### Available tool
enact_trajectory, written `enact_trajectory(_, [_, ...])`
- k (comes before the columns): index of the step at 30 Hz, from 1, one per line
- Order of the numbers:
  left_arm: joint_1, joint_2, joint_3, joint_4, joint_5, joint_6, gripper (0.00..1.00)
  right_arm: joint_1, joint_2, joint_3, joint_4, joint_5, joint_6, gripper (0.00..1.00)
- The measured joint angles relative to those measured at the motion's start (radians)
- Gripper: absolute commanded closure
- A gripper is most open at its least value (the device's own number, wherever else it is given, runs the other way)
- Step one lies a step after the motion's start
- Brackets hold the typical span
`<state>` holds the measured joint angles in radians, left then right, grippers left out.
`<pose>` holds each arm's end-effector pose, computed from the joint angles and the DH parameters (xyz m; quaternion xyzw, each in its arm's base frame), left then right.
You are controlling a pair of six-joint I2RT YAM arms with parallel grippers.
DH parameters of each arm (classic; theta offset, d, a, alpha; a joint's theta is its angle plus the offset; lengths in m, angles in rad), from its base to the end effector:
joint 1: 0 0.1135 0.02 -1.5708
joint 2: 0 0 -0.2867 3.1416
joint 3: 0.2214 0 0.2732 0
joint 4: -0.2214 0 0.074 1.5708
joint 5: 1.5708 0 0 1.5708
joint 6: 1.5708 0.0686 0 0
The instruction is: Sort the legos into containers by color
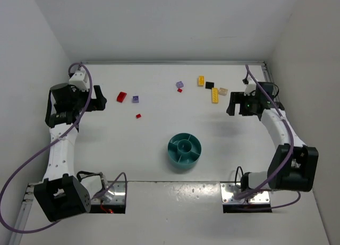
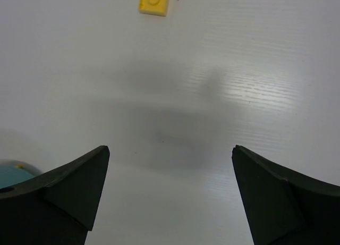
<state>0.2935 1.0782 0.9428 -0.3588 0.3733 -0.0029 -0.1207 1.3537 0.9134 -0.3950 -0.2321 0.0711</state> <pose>0.2733 0.0565 0.3242 -0.0305 0.8485 -0.0847 0.5215 0.3189 -0.0228 0.2298 0.0473 0.9266 0.0992 0.3597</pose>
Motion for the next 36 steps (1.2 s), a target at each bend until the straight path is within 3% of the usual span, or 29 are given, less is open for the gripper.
enact_trajectory(5, [0.0,0.002,0.0,0.0,-0.005,-0.004,0.0,0.038,0.139,0.047,-0.002,-0.038,0.005,0.01])
enact_trajectory(9, [0.0,0.014,0.0,0.0,-0.017,-0.008,0.0,0.086,0.243,0.068,0.029,0.009,0.013,0.14])
enact_trajectory(12, [0.0,0.032,0.003,0.0,-0.024,-0.009,0.0,0.128,0.304,0.082,0.043,0.07,0.021,0.17])
enact_trajectory(20, [0.0,0.103,0.039,-0.013,-0.029,-0.017,0.0,0.173,0.483,0.147,0.097,0.18,0.042,0.17])
enact_trajectory(31, [0.0,0.106,0.045,-0.015,-0.034,-0.018,0.0,0.2,0.634,0.309,0.126,0.216,0.072,0.18])
enact_trajectory(36, [0.0,0.107,0.045,-0.015,-0.04,-0.018,0.0,0.215,0.71,0.418,0.125,0.229,0.096,0.23])
